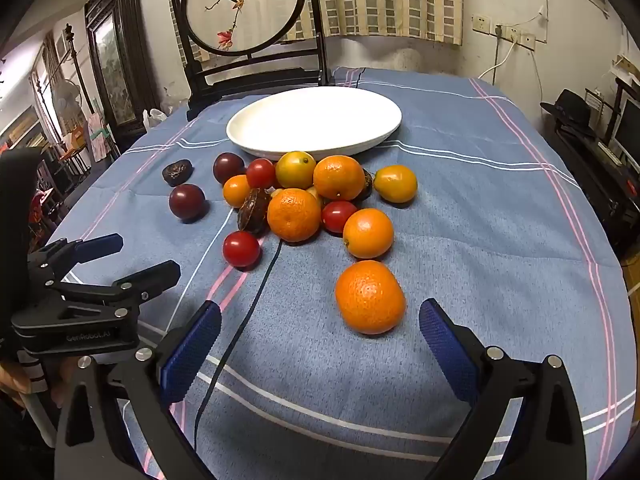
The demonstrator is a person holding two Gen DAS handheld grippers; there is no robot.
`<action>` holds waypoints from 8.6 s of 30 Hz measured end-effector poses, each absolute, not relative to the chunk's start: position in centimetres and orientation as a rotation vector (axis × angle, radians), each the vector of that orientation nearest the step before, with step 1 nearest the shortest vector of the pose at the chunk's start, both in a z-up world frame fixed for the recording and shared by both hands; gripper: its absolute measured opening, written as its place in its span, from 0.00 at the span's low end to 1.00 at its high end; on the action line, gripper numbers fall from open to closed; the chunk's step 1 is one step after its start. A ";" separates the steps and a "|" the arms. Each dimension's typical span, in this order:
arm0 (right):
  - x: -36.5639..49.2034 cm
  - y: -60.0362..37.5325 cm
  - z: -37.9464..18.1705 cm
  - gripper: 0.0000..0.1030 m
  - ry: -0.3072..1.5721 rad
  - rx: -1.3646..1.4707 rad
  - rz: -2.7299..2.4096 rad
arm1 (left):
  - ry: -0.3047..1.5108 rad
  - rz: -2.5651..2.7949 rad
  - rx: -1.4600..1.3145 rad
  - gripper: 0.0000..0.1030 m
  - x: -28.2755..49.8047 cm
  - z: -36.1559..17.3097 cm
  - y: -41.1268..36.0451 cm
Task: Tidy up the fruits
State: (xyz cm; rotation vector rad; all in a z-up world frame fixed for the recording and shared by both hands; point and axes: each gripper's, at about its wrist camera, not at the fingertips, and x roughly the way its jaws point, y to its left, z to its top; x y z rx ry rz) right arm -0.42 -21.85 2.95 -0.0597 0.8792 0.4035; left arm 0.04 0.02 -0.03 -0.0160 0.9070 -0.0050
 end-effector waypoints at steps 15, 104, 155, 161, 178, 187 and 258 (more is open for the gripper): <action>-0.6 -22.7 3.5 0.96 0.856 -0.014 0.382 | 0.915 -0.029 -0.055 0.96 -0.1 -0.1 -0.1; -0.7 -21.8 2.6 0.96 0.866 -0.068 0.350 | 0.936 -0.016 -0.100 0.96 -0.5 -1.2 0.3; 6.6 -19.2 7.0 0.43 0.832 -0.018 0.617 | 0.932 -0.142 -0.074 0.38 10.3 2.8 4.5; 12.6 -16.5 7.1 0.43 0.822 -0.020 0.538 | 0.889 -0.090 -0.153 0.38 16.9 4.5 4.0; 17.4 -17.5 3.4 0.67 0.888 0.091 0.512 | 0.817 -0.026 -0.094 0.79 20.5 1.9 1.7; 14.5 -19.7 5.4 0.76 0.818 0.047 0.513 | 0.801 -0.024 -0.092 0.92 16.9 3.2 3.4; 11.8 -17.2 8.5 0.38 0.732 -0.055 0.510 | 0.851 -0.012 -0.214 0.42 17.4 5.3 5.8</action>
